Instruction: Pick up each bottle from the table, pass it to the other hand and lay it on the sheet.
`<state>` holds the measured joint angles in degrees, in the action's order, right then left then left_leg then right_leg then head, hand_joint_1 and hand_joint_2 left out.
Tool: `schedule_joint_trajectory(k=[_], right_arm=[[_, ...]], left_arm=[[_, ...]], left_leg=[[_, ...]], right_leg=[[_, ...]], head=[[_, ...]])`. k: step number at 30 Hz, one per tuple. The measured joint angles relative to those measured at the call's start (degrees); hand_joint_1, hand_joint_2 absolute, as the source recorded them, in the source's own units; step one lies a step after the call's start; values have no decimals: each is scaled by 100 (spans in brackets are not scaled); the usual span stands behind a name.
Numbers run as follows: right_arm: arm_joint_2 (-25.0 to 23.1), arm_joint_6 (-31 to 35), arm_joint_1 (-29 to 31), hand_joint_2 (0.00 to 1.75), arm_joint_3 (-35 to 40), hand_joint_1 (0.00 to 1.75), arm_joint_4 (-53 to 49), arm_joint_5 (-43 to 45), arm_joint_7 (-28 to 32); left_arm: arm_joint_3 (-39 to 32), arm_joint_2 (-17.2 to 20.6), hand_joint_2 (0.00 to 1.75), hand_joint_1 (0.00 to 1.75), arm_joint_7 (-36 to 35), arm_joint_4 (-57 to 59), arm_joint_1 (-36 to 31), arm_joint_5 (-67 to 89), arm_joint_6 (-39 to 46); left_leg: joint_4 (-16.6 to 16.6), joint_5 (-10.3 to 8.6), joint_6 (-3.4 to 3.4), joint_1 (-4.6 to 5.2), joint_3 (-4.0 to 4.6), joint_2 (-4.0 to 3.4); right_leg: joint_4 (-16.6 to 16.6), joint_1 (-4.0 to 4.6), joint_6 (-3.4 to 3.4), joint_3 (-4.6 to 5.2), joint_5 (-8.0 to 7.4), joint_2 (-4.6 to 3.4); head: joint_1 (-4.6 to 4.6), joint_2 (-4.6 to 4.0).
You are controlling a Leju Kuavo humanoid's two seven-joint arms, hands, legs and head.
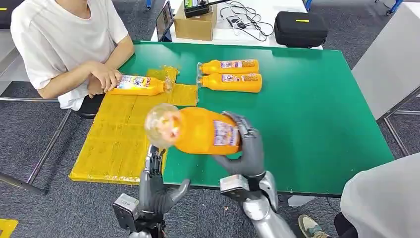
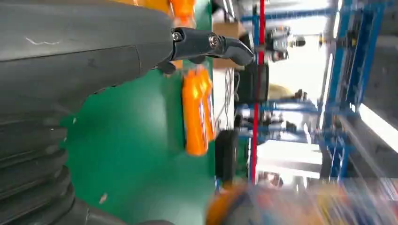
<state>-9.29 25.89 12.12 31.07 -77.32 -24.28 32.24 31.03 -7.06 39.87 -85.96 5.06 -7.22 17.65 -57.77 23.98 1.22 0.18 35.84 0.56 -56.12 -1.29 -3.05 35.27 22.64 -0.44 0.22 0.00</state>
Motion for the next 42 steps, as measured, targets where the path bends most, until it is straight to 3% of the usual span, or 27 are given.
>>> schedule_joint_trajectory(k=[5, 19, 31, 39, 42], right_arm=[[46, -377, 51, 175, 379, 175, 549, -53, -178], [70, -425, 161, 175, 772, 175, 1271, -328, -241], [66, -419, 177, 175, 856, 175, 1502, -356, -204], [70, -668, 160, 175, 1096, 175, 1515, -370, -84], [70, -757, 170, 175, 1198, 175, 1528, -376, -86]], left_arm=[[122, 37, 175, 0, 13, -42, 14, 206, -365], [118, 33, 175, 0, 15, -31, 3, -124, -884], [55, 31, 175, 0, 15, -26, 21, -244, -921], [-33, -50, 175, 0, 7, 77, -70, -1305, -1186], [-80, -55, 175, 12, -9, 68, -96, -1294, -1284]], left_leg=[[0, -1, 1, 4, 1, 3], [0, 0, 0, 3, 1, 2], [0, 0, 0, 3, 1, 2], [0, 0, 0, 3, 0, 2], [0, 0, 0, 3, 0, 1]], right_leg=[[1, -3, -1, -1, 0, 1], [1, -2, -1, 1, 0, 1], [0, -2, -1, 1, 0, 1], [0, -2, -1, 1, 0, 1], [0, -2, -1, 1, -1, 1]], head=[[0, 0], [0, 0], [0, 0], [0, 0], [2, 0]])
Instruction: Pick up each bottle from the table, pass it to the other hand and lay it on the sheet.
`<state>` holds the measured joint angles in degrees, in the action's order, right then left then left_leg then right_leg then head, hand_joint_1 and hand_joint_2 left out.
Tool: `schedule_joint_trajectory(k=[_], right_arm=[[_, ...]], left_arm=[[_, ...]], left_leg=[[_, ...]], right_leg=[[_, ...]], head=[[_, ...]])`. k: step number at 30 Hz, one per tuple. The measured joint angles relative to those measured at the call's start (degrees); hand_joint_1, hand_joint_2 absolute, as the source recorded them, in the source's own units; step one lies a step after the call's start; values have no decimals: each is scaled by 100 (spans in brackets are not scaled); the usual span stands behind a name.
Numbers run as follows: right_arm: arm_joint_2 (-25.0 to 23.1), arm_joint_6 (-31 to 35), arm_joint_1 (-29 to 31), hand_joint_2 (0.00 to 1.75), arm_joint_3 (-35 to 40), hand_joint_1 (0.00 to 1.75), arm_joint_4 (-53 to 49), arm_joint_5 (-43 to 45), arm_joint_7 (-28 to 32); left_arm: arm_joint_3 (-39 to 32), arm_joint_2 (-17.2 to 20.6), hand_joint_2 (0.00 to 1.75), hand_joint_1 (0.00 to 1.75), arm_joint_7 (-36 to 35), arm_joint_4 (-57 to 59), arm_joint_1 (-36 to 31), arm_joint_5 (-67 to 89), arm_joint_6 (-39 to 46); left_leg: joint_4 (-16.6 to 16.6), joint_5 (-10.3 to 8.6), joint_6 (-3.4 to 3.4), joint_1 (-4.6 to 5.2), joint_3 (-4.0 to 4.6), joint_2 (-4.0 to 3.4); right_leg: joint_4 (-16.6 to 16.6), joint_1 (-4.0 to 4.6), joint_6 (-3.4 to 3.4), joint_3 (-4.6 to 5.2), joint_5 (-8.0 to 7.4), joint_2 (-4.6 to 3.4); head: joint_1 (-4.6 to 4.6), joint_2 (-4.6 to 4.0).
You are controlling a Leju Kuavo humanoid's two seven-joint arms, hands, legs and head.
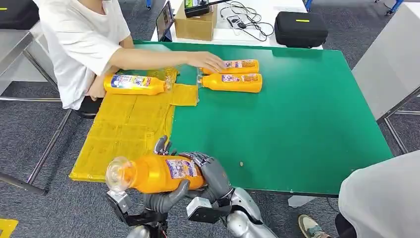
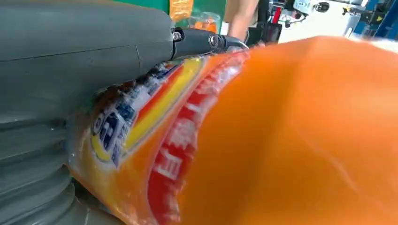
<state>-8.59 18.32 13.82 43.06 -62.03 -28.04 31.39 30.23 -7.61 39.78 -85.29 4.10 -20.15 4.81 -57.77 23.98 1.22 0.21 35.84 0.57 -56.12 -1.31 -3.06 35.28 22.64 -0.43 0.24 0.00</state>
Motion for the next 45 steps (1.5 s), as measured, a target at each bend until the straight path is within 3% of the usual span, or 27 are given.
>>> schedule_joint_trajectory(k=[4, 5, 7, 8, 9, 10, 14, 15, 16, 19, 20, 36, 38, 42, 45], right_arm=[[15, -200, 41, 175, 92, 175, 15, 68, -99], [28, -286, 59, 175, 111, 175, 18, 100, -127], [57, -468, 112, 175, 149, 175, 24, 127, -225], [79, -560, 149, 175, 169, 175, 29, 114, -284], [98, -635, 188, 175, 195, 175, 37, 96, -335], [120, -702, 229, 175, 230, 143, 42, 79, -378], [155, -997, 326, 175, 260, 143, 64, 175, -549], [155, -1086, 343, 175, 265, 44, 68, 212, -581], [157, -1137, 360, 175, 265, 0, 72, 234, -601], [160, -1235, 383, 175, 306, 0, 85, 249, -625], [164, -1257, 387, 0, 324, 0, 99, 251, -632], [168, -1491, 448, 0, 359, 0, 168, 507, -778], [168, -957, 284, 0, 300, 0, 146, 400, -689], [168, -707, 159, 0, 221, 0, 59, 326, -652], [177, -464, -13, 0, 103, 0, -32, 313, -556]], left_arm=[[-50, -9, 175, 16, 15, 0, 1, 182, -72], [-70, -9, 175, 42, 15, -2, 8, 245, -114], [-118, -9, 175, 140, 15, -20, 47, 451, -169], [-151, -9, 175, 164, 15, -24, 72, 538, -184], [-184, -13, 175, 175, 15, -24, 92, 571, -206], [-223, -15, 175, 175, 15, -24, 113, 588, -247], [-363, -59, 175, 175, 11, -33, 181, 621, -392], [-396, -65, 175, 175, 7, -35, 192, 645, -426], [-426, -72, 175, 175, 0, -42, 203, 658, -453], [-485, -87, 175, 175, 0, -57, 207, 695, -481], [-490, -87, 175, 175, 0, -63, 206, 702, -496], [-610, -87, 175, 175, -2, -157, 283, 689, -1266], [-601, -92, 175, 175, -186, -87, 256, 680, -297], [-616, -92, 175, 175, -380, -39, 194, 908, 420], [-704, -107, 175, 175, -538, 91, 67, 1742, 1571]], left_leg=[[0, 0, 0, 0, 0, 1], [0, 0, 0, 0, 0, 0], [0, 0, 0, 0, 0, -2], [0, 0, 0, 0, 0, -2], [0, 0, 0, 0, 0, -2], [0, 0, 0, 0, -1, -2], [0, 0, 0, 0, -1, -3], [0, 0, 0, 0, -1, -3], [0, 0, 0, 0, -1, -2], [0, 0, 0, 0, -1, -1], [0, 0, 0, 0, -1, -2], [0, 0, 0, 0, 0, -3], [0, 0, 0, 0, -1, -2], [0, 0, 0, 0, -1, -1], [0, 0, 0, 0, 0, -1]], right_leg=[[0, 0, 0, 0, 0, 0], [0, 0, 0, 0, 0, 0], [0, 0, 0, 0, 0, -1], [0, 0, 0, 0, 0, -1], [0, 0, 0, 1, 0, -1], [1, 0, 0, 1, 0, -1], [0, 0, 0, 1, 0, -1], [0, 0, 0, 1, 0, -1], [0, 0, 0, 2, 0, -1], [0, 0, 0, 2, 0, 0], [0, 0, 0, 1, 0, -1], [0, 0, 0, 1, 0, 0], [0, 0, 0, 2, 0, -1], [1, 0, 0, 3, 0, 0], [1, 0, 0, 3, 0, 0]], head=[[-4, 0], [-2, 0], [-2, 0], [0, 0], [-2, 0], [-2, 0], [-2, 0], [0, 0], [-2, 0], [0, 0], [-2, 0], [0, 0], [0, 0], [-2, 0], [0, 0]])
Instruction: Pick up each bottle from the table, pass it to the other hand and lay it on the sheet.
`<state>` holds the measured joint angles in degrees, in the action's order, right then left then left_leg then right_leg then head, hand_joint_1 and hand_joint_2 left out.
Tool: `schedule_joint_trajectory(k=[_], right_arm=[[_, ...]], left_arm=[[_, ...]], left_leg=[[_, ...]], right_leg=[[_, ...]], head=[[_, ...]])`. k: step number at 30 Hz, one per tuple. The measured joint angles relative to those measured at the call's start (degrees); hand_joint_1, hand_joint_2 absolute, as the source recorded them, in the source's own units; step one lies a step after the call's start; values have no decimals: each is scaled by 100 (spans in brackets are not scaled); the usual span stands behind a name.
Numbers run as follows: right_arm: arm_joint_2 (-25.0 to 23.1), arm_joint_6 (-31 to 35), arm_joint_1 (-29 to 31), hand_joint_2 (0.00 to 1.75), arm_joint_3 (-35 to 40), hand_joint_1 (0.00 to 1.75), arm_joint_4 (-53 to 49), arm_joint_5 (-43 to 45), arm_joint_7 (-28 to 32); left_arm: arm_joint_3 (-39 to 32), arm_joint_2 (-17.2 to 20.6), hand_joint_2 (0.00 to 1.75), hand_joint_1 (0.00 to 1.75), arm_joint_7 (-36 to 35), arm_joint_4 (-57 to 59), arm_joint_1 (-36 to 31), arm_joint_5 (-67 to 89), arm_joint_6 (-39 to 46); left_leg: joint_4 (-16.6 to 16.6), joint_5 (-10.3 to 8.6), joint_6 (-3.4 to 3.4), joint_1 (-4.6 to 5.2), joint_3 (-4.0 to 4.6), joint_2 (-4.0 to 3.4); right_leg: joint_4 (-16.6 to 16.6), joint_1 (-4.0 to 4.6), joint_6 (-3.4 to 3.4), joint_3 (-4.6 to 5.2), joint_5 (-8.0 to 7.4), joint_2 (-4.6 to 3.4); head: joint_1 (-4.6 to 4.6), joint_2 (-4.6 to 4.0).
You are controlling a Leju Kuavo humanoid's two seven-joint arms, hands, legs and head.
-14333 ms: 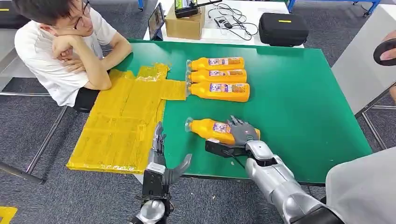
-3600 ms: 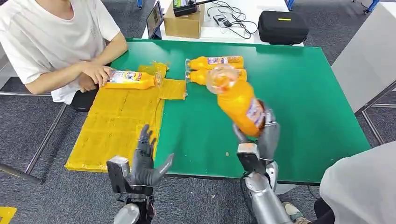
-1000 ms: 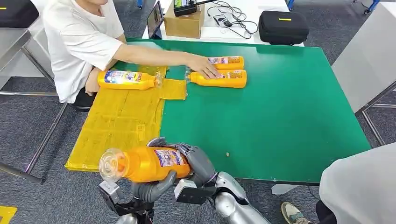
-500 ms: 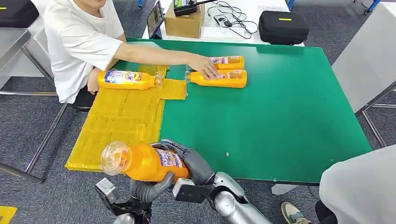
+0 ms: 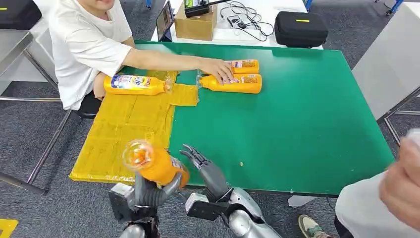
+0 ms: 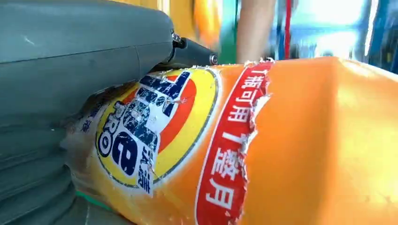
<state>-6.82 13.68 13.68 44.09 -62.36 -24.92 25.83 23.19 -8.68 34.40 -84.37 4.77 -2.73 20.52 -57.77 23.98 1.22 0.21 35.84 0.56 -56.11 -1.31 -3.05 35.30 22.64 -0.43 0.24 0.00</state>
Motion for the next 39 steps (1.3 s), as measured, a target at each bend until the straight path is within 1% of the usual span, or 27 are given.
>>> schedule_joint_trajectory(k=[3, 5, 6, 8, 12, 16, 17, 19, 21, 23, 26, 27, 30, 34, 36, 39], right_arm=[[0, 94, -134, 0, -146, 0, -59, 52, 166], [-13, 164, -203, 0, -245, 0, -99, 138, 285], [-20, 204, -237, 0, -304, 0, -120, 192, 354], [-41, 232, -273, 0, -376, 0, -155, 236, 411], [-63, 243, -328, 0, -475, 0, -206, 256, 431], [-70, 243, -335, 0, -494, 0, -217, 260, 435], [-70, 243, -338, 175, -501, 0, -217, 260, 437], [-70, 249, -340, 175, -523, 0, -219, 277, 455], [-76, 258, -359, 175, -575, 0, -247, 446, 549], [-116, 217, -365, 175, -661, 0, -254, 715, 641], [-219, 239, -369, 175, -807, 0, -245, 958, 765], [-251, 243, -369, 175, -840, 0, -245, 981, 825], [-319, 225, -447, 175, -872, 0, -252, 1087, 921], [-415, -28, -722, 175, -1014, 0, -339, 1451, 907], [-446, -118, -835, 175, -1060, 0, -341, 1543, 896], [-489, -190, -956, 175, -1172, 0, -341, 1691, 875]], left_arm=[[-105, -2, 175, 175, -26, 319, -277, 1262, 1150], [-353, -57, 175, 175, -131, 574, -492, 2610, 1704], [-565, -105, 175, 175, -170, 725, -619, 3349, 1797], [-902, -140, 175, 175, -223, 977, -831, 4200, 1805], [-1264, -195, 175, 175, -254, 1275, -1037, 4096, 1817], [-1401, -230, 175, 175, -254, 1421, -1096, 4085, 1817], [-1427, -236, 175, 175, -254, 1445, -1109, 4085, 1817], [-1466, -240, 175, 175, -273, 1482, -1124, 4182, 1817], [-1576, -256, 175, 175, -468, 1528, -1165, 4817, 1817], [-1692, -223, 175, 175, -676, 1769, -1403, 5592, 1817], [-1810, -98, 175, 175, -899, 2209, -1809, 6106, 1819], [-1814, -54, 175, 175, -1037, 2377, -1947, 6157, 1819], [-1727, 147, 175, 175, -1741, 3070, -2370, 6579, 1784], [-1428, 413, 175, 175, -2769, 4141, -3027, 7138, 1124], [-1281, 507, 175, 175, -2861, 4510, -3261, 7228, 959], [-1130, 549, 175, 175, -3105, 4887, -3508, 7324, 541]], left_leg=[[0, -1, 0, 0, 0, 3], [0, -2, 0, 0, -1, 1], [0, -3, 0, 0, 0, 3], [0, -3, 0, 0, -3, -1], [0, -3, -1, 0, -6, -5], [0, -1, -2, -1, -4, -4], [0, -1, -2, 0, -4, -4], [0, -1, -1, 0, -4, -4], [0, -1, -1, 0, -3, 0], [0, -2, -1, 0, -2, 1], [0, -5, -2, -1, -4, -3], [0, -6, -3, -2, -7, -4], [0, -9, -8, -9, -9, -5], [0, -9, -10, -13, -4, -4], [0, -8, -10, -13, -4, -5], [0, -8, -10, -12, 0, -1]], right_leg=[[-1, 0, 0, -2, 0, 1], [-1, 0, -1, -2, -2, 0], [-1, 0, -1, -4, -2, 1], [-2, 0, -1, -5, -4, 0], [-2, 0, -1, -3, -4, -1], [-2, 0, -1, -3, -2, 0], [-2, 0, -1, -3, -2, -1], [-1, 0, -1, -3, -2, 0], [-1, 0, 0, -2, -1, 1], [-2, 0, 0, -4, -2, 1], [-3, 1, 0, -3, -5, 0], [-3, 1, 1, -4, -6, 0], [-4, 9, 12, -3, -13, 0], [-6, 12, 12, -2, -12, 1], [-6, 11, 13, 0, -12, 0], [-5, 11, 13, 0, -11, 1]], head=[[-2, 0], [-4, 0], [0, 0], [-2, 0], [-2, 0], [-2, 0], [-2, 0], [-2, 0], [-2, 0], [-4, 0], [-4, 0], [-2, 0], [-2, 0], [0, 0], [0, 0], [-6, 0]])
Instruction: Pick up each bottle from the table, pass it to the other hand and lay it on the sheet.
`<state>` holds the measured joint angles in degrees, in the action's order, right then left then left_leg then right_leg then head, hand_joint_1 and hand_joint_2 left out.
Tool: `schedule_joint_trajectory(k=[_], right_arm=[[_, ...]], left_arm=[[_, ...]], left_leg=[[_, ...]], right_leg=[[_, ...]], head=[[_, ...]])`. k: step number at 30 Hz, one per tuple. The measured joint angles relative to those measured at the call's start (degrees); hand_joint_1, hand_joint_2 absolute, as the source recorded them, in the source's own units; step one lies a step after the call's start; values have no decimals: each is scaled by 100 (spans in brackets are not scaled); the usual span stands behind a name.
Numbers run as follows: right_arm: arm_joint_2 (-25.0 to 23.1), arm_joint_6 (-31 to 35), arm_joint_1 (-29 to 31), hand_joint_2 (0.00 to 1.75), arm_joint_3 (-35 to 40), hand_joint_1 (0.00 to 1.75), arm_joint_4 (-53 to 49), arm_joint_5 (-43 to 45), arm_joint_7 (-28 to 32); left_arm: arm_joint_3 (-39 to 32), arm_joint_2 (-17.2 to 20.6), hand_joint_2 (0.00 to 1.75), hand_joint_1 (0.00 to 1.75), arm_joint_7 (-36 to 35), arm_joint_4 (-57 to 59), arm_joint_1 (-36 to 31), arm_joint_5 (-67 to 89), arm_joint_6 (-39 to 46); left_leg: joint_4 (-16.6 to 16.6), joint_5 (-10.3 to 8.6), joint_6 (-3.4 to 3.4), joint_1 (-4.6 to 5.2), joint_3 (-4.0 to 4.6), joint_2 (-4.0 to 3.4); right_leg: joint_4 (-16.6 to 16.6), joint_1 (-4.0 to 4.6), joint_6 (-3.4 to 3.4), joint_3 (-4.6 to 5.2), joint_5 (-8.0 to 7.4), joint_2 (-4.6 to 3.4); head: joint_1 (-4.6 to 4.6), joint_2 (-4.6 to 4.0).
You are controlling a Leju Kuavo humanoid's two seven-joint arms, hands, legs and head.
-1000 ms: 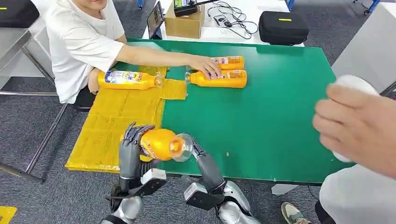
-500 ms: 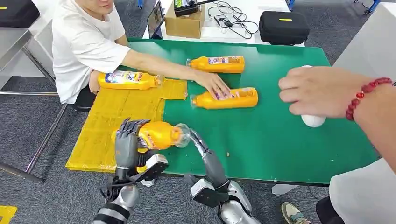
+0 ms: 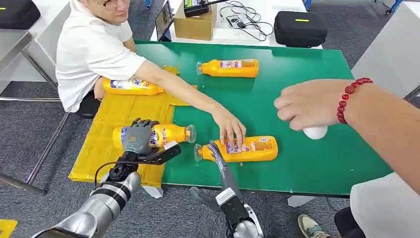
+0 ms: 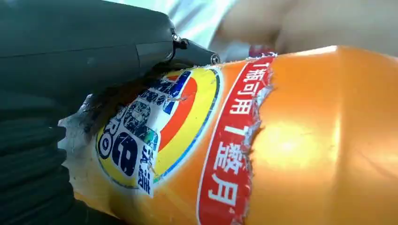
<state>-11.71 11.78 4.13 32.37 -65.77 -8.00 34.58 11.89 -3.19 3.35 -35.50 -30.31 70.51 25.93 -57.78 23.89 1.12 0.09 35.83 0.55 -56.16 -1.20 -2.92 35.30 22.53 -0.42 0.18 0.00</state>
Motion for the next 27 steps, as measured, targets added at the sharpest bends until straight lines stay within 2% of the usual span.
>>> schedule_joint_trajectory(k=[2, 3, 4, 6, 7, 12, 13, 21, 22, 24, 27], right_arm=[[-22, -42, -32, 175, -75, 0, 0, 37, -13], [-29, -68, -45, 175, -110, 0, 0, 55, -15], [-42, -105, -53, 175, -142, 0, 0, 66, -24], [-59, -149, -54, 175, -184, 0, 0, 66, -35], [-70, -162, -55, 175, -206, 0, 0, 66, -48], [-107, -247, -55, 175, -276, 0, 39, 72, -72], [-107, -273, -54, 0, -284, 0, 53, 72, -72], [-129, -354, -40, 0, -306, 0, 181, 75, -72], [-133, -356, -40, 0, -306, 0, 201, 75, -72], [-147, -359, -38, 0, -306, 0, 265, 83, -74], [-155, -378, -35, 0, -306, 0, 343, 96, -83]], left_arm=[[94, 44, 175, 175, -211, 191, -171, 42, -228], [125, 70, 175, 162, -331, 283, -263, 48, -349], [151, 101, 175, 140, -443, 392, -357, 57, -480], [186, 134, 175, 10, -571, 574, -518, 42, -687], [193, 153, 175, 0, -613, 660, -577, 9, -781], [201, 195, 175, 0, -276, 910, -786, -453, -1516], [192, 199, 0, 0, -116, 921, -798, -613, -1691], [30, 251, 0, 0, 697, 919, -850, -1631, -2507], [-24, 258, 175, 0, 857, 916, -856, -1846, -2629], [-247, 278, 175, 0, 1292, 881, -812, -2468, -2901], [-417, 275, 175, 0, 1457, 763, -736, -2897, -3030]], left_leg=[[0, 1, 0, 1, 1, -1], [0, 1, 0, 0, 0, -2], [0, 1, 0, 0, -1, -3], [0, 1, 0, 0, -6, -7], [0, 1, -1, 0, -9, -10], [0, -3, -6, -3, -17, -9], [1, -3, -6, -3, -19, -7], [3, -1, -7, 0, -51, 23], [3, -1, -7, 0, -56, 28], [3, -1, -7, 0, -69, 39], [3, -1, -7, 0, -72, 37]], right_leg=[[0, 0, 0, -1, 0, 0], [1, 0, 0, -1, 0, 0], [0, 0, 0, -1, 0, -1], [0, 1, 3, -2, -2, -2], [0, 1, 3, -4, -3, -3], [-10, 3, 5, -12, -2, -2], [-10, 3, 5, -15, -1, -2], [-7, 0, 3, -60, 16, 8], [-6, 0, 3, -67, 18, 11], [-6, 0, 3, -79, 20, 25], [-6, 0, 3, -83, 19, 25]], head=[[2, 0], [4, 0], [2, 0], [2, 0], [4, 0], [6, 0], [4, 0], [4, 0], [4, 0], [6, 0], [6, 0]])
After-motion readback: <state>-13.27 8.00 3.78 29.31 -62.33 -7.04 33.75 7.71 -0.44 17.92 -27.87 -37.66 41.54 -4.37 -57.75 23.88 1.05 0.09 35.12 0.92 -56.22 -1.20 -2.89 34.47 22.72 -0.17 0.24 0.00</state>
